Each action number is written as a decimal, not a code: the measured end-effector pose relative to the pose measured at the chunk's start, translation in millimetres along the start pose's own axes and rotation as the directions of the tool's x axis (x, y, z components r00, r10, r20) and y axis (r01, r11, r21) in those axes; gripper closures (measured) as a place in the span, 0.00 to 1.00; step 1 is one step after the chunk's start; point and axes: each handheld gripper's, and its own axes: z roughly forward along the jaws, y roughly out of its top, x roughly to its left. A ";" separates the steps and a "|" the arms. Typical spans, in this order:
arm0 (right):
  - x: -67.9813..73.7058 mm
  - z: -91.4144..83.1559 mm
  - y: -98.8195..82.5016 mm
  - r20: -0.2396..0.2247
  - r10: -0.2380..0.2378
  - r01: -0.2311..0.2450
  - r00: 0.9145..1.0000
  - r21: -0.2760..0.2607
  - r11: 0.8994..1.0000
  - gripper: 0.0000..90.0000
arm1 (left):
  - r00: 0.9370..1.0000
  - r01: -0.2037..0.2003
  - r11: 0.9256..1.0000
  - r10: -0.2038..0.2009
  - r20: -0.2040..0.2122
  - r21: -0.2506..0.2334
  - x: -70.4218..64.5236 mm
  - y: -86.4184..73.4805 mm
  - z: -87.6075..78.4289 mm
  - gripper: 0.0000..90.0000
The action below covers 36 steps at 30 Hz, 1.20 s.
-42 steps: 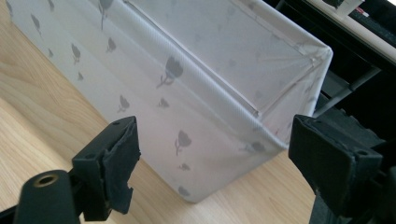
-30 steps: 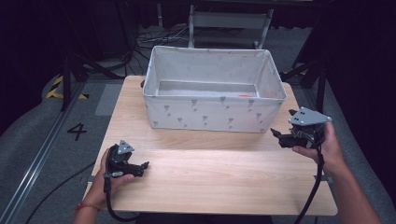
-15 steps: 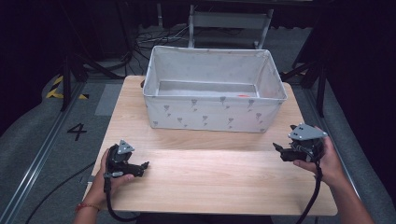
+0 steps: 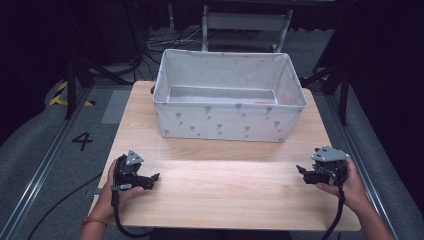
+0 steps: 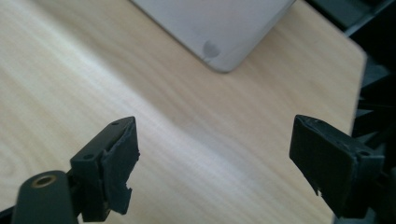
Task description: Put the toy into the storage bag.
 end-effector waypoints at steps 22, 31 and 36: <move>-1.3 26.9 -75.8 -0.163 0.244 -0.252 0.956 -0.029 0.967 0.16 | 1.000 0.001 1.000 -0.001 -0.002 0.000 -0.2 -0.1 0.0 0.02; -6.4 29.8 -76.5 -0.186 0.278 -0.284 0.942 -0.008 0.959 0.15 | 1.000 0.009 1.000 -0.009 -0.001 0.015 -1.2 1.2 -0.1 0.01; -6.3 29.8 -76.4 -0.186 0.279 -0.285 0.942 -0.008 0.958 0.15 | 1.000 0.008 1.000 -0.008 -0.005 0.012 -1.2 1.1 0.2 0.01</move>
